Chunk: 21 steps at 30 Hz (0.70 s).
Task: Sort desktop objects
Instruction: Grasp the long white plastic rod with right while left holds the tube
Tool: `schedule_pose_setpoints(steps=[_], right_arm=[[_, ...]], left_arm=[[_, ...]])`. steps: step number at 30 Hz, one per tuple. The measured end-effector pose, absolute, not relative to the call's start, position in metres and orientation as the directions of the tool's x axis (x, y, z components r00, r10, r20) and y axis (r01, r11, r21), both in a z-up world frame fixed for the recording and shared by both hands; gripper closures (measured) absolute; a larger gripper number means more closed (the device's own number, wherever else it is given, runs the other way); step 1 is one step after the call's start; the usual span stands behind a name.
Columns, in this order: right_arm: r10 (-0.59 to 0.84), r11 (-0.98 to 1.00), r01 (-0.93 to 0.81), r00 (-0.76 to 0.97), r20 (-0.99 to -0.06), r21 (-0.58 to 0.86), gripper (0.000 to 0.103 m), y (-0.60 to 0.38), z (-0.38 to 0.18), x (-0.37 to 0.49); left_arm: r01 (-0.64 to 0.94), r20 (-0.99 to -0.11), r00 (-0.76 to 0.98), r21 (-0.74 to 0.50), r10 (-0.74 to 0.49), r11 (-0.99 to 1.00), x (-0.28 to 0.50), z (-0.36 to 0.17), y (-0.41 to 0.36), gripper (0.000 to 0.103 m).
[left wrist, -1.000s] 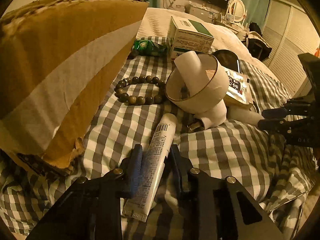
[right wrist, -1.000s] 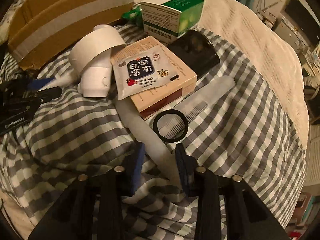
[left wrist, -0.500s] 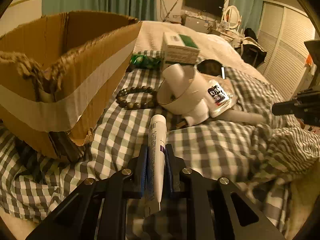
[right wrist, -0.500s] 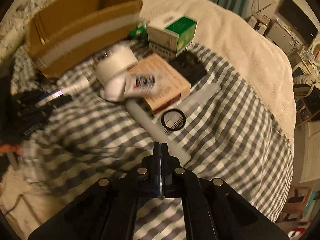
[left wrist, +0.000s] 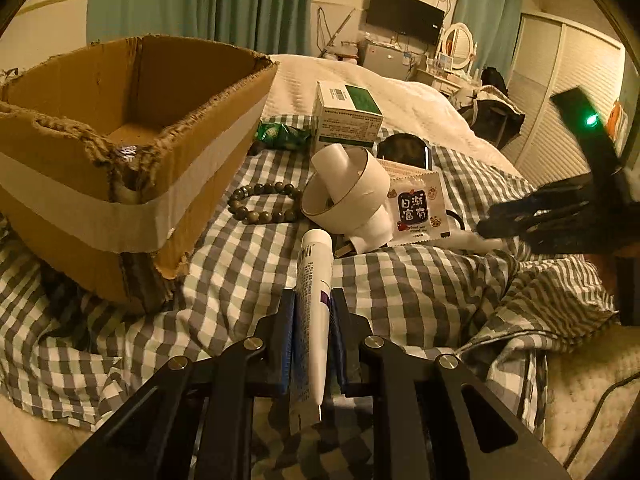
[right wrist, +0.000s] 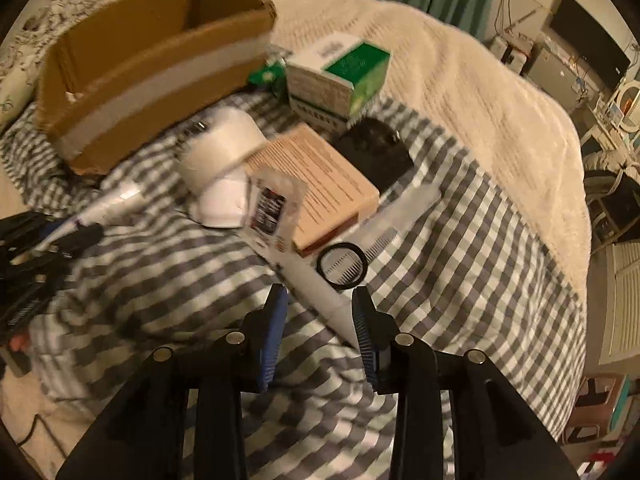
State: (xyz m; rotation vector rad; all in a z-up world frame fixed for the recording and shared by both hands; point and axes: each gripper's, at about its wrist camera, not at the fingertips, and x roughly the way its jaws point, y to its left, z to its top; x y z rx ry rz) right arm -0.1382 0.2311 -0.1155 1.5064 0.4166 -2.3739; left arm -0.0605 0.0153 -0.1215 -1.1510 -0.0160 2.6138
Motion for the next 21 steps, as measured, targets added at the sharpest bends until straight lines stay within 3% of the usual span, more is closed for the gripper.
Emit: schedule_pose_setpoints(steps=[6, 9, 11, 21], right_arm=[[-0.048, -0.895, 0.432, -0.343, -0.938, -0.113, 0.071, 0.231, -0.149, -0.147], [-0.02, -0.899, 0.42, -0.323, -0.946, -0.124, 0.096, 0.232, -0.146, -0.149], [-0.012, -0.89, 0.433, -0.333, -0.943, -0.142, 0.103, 0.229, -0.139, -0.143], [-0.066, -0.908, 0.405, -0.401, -0.914, -0.112, 0.103, 0.237, -0.094, -0.111]], left_arm=[[-0.247, -0.736, -0.628, -0.118, 0.252, -0.962, -0.07, -0.13, 0.018, 0.087], [-0.243, -0.737, -0.63, -0.113, 0.246, -0.963, -0.071, -0.13, 0.018, 0.087], [-0.241, -0.735, -0.634, -0.109, 0.241, -0.964, -0.069, -0.129, 0.018, 0.087], [-0.232, -0.712, -0.66, -0.11, 0.239, -0.967, -0.054, -0.114, 0.012, 0.087]])
